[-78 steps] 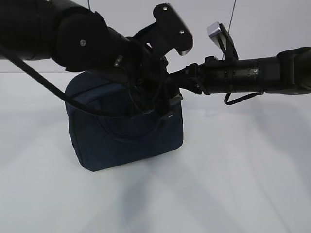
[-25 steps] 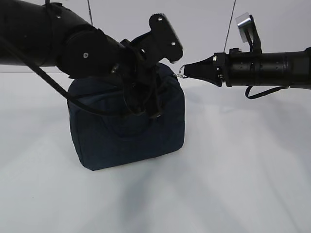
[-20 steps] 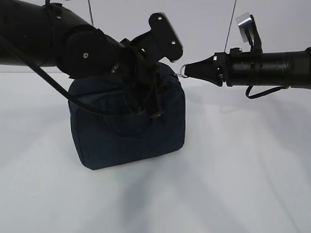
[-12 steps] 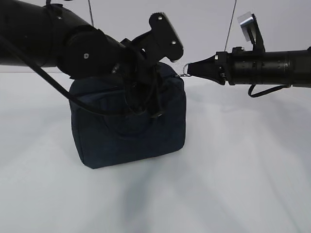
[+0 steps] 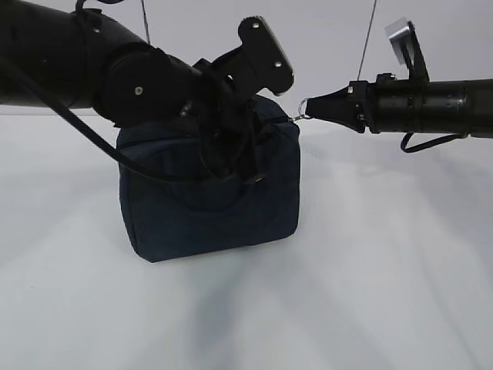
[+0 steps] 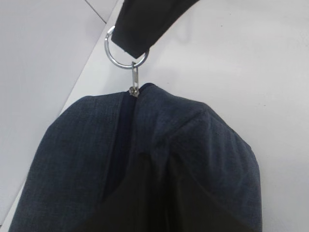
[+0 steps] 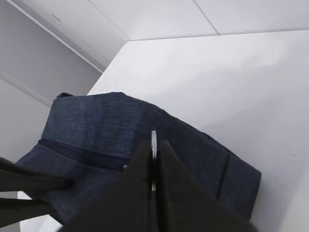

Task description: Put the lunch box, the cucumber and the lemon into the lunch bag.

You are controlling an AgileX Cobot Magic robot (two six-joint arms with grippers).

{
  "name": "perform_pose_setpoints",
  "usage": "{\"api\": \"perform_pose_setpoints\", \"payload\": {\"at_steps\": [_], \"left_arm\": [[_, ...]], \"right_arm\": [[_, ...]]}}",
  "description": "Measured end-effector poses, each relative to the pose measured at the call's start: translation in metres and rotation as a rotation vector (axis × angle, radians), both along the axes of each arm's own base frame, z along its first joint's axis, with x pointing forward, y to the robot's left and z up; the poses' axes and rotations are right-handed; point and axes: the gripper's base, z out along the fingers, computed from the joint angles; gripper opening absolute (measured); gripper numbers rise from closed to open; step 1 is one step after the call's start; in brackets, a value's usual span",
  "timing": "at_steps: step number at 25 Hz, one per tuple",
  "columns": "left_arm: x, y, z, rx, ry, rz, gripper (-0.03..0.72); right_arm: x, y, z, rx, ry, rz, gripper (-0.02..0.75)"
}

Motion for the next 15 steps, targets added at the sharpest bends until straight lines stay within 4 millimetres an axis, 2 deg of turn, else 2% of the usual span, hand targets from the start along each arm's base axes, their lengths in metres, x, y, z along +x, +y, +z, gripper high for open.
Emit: {"api": "perform_pose_setpoints", "payload": {"at_steps": [15], "left_arm": [[0.002,-0.002,0.003,-0.054,-0.014,0.011,0.029]], "right_arm": [[0.005,0.001,-0.012,0.016,0.026,-0.021,0.02]]}}
